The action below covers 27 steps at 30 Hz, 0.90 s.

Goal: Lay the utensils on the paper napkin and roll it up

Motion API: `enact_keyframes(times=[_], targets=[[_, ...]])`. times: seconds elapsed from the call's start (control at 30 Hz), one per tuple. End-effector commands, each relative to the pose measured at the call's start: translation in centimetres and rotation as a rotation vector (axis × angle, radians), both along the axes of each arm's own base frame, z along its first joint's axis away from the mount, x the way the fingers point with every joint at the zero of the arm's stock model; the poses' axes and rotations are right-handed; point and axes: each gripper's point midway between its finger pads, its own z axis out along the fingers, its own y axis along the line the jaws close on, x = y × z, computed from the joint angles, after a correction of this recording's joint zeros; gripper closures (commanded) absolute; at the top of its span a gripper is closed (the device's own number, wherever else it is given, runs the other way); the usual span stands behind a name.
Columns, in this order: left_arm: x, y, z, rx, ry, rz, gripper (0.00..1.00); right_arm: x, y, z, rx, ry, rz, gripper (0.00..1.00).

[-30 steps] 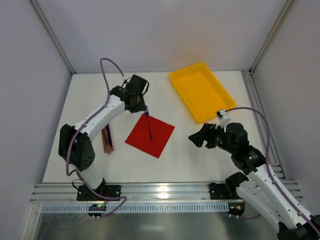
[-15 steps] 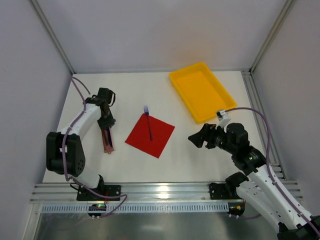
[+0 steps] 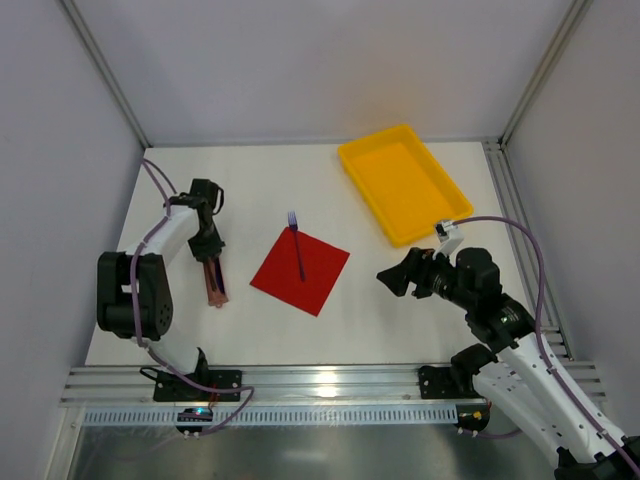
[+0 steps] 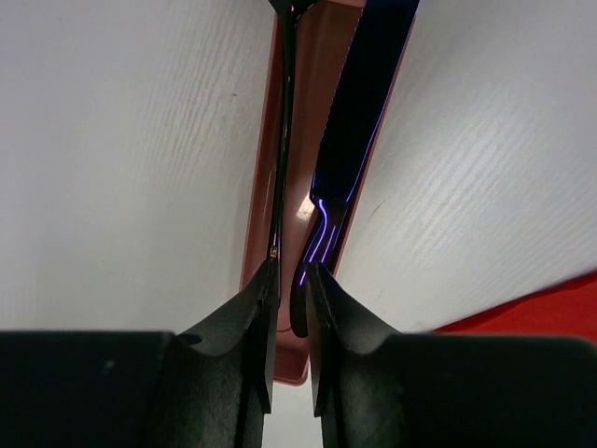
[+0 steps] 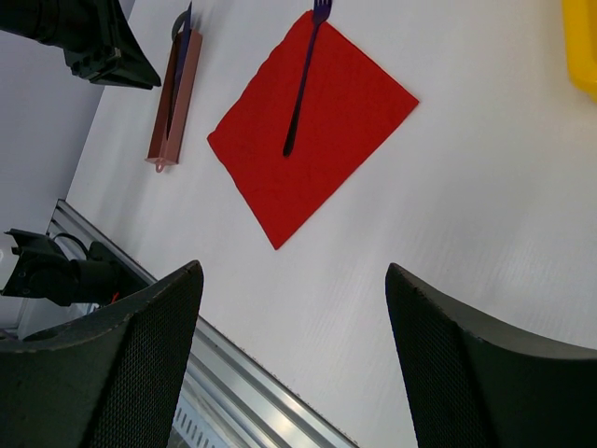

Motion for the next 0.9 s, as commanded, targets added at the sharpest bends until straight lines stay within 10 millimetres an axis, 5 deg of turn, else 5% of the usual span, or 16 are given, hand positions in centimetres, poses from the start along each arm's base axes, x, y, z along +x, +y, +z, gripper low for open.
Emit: enact_keyframes(times=[0.0,0.47,0.87], targets=[[0.9,-0.1,-0.3,-0.012,-0.021,-0.008,0.78,0.1,0.3,1.1,0.019,-0.045,0.013,0.20],[0.3,-0.4,-3.5,-0.037,0.035,0.013,0.79,0.0,0.0,1.0,0.006,-0.052,0.010,0.20],[0.4,-0.2,-3.4,-0.020,0.033,0.011,0.73,-0.2,-0.1,1.6,0.007,-0.064,0.008,0.20]])
